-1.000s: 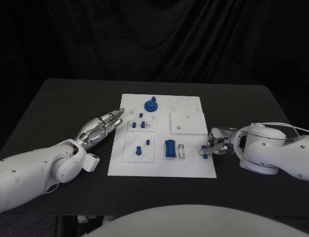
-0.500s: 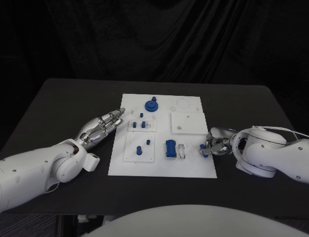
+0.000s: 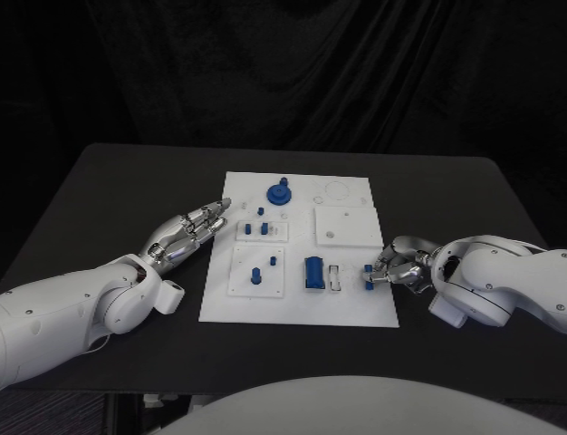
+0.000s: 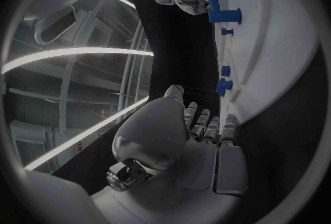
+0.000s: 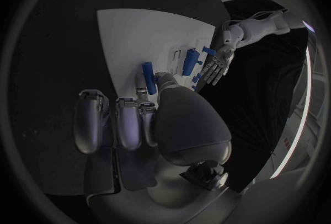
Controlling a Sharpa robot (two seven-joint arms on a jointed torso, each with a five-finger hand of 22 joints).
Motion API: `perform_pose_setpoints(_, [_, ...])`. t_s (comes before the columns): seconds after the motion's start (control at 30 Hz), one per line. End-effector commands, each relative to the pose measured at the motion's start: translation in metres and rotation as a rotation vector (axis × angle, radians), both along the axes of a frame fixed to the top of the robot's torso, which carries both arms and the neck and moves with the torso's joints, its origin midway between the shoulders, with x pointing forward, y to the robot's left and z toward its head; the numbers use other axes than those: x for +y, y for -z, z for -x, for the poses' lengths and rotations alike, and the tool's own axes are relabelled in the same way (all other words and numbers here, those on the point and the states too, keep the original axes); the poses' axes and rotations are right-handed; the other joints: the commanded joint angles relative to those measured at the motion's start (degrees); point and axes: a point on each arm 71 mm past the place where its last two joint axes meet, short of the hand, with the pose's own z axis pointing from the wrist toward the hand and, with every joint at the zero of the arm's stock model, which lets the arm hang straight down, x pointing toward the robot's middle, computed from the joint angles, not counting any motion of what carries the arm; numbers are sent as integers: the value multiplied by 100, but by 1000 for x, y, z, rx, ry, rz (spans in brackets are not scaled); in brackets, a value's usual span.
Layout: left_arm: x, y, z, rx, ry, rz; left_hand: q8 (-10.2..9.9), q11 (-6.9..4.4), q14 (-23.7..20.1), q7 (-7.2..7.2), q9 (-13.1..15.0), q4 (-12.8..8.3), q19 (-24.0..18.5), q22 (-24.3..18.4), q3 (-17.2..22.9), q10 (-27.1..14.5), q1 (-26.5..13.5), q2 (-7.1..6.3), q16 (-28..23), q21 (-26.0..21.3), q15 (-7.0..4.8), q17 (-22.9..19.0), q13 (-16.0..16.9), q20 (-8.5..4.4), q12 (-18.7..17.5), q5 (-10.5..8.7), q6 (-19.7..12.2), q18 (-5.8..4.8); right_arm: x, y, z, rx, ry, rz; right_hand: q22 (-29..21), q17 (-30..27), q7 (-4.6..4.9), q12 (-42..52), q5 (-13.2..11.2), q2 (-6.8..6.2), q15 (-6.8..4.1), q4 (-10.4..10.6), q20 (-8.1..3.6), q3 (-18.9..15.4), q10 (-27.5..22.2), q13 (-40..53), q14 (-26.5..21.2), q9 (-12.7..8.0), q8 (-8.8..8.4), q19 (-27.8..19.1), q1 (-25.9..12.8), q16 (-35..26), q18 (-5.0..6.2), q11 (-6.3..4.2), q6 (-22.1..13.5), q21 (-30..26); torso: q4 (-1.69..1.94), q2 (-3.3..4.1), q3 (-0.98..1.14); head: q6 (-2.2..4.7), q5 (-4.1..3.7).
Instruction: Assemble the parts on the task board
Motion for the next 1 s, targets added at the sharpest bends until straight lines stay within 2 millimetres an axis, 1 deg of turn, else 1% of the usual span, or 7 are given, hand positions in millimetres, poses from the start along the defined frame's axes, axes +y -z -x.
perform_pose_setpoints(0.03, [-2, -8, 1, -94, 11, 80, 1, 44, -2, 45, 5, 4, 3, 4, 33, 0, 42, 24, -21, -10, 52, -7, -3, 28, -6, 20, 10, 54, 7, 1, 3, 115, 69, -122, 1203, 57, 14, -24, -29, 40, 37, -194, 45, 238, 598, 1488, 352, 33, 22, 236, -55, 5, 6, 52, 4, -5, 3, 0, 1, -1, -11])
perform_pose_setpoints(0.23, [-3, -8, 1, -93, 12, 81, 1, 44, -2, 45, 5, 4, 3, 4, 33, 0, 42, 24, -21, -10, 52, -7, -3, 28, -6, 20, 10, 54, 16, 0, -1, 144, 46, -143, 1197, 37, 34, -24, -74, 25, 53, -178, 61, 273, 598, 1488, 347, -8, -25, 227, -128, -2, 11, 71, -29, -23, 16, 0, -3, -1, 18])
perform_pose_setpoints(0.47, [-4, -7, 1, -93, 13, 81, 1, 44, -2, 45, 5, 4, 3, 4, 33, 0, 42, 24, -21, -10, 52, -7, -3, 28, -6, 20, 10, 54, 24, 2, -7, 149, 4, -124, 1194, 32, 43, -24, -156, 22, 64, -158, 74, 303, 598, 1488, 345, -39, -50, 223, -194, -3, 13, 81, -36, -31, 16, -1, -9, -1, 32])
perform_pose_setpoints(0.53, [-4, -7, 1, -93, 14, 82, 2, 44, -2, 56, 5, 0, 3, 2, 39, 2, 46, 24, -21, -11, 52, -7, -2, 29, -1, 20, 8, 56, 26, 3, -8, 144, -14, -110, 1193, 28, 44, -24, -172, 18, 65, -157, 76, 307, 598, 1488, 344, -43, -53, 222, -203, -4, 14, 83, -37, -32, 14, -1, -7, -1, 39])
perform_pose_setpoints(0.67, [-5, -7, 1, -94, 16, 83, 2, 43, -2, 60, 5, -2, 3, 3, 43, 2, 49, 24, -21, -11, 54, -7, -2, 30, -3, 21, 8, 56, 30, 4, -11, 139, -42, -93, 1185, 20, 43, -24, -348, 8, 71, -133, 87, 333, 598, 1488, 342, -73, -65, 212, -277, -6, 20, 85, -20, -54, 18, 2, -6, -1, 48])
perform_pose_setpoints(0.9, [-6, -7, 1, -94, 16, 83, 0, 43, -2, 60, 3, -3, 3, 2, 44, 1, 50, 24, -21, -11, 54, -7, -3, 31, -6, 21, -2, 56, 35, 6, -16, 131, -58, -84, 1183, 20, 42, -24, -480, 2, 72, -108, 91, 348, 598, 1488, 342, -97, -73, 208, -340, -4, 22, 86, -10, -61, 9, 0, -6, -1, 64])
perform_pose_setpoints(1.0, [-5, -7, 1, -93, 16, 83, 0, 43, -2, 60, 3, -3, 3, 2, 44, 1, 50, 24, -21, -11, 54, -7, -3, 31, -6, 21, -2, 56, 37, 7, -18, 126, -61, -85, 1183, 20, 42, -24, -506, 1, 72, -102, 91, 350, 598, 1488, 342, -102, -75, 208, -352, -4, 22, 86, -9, -60, 10, 0, -6, -1, 90])
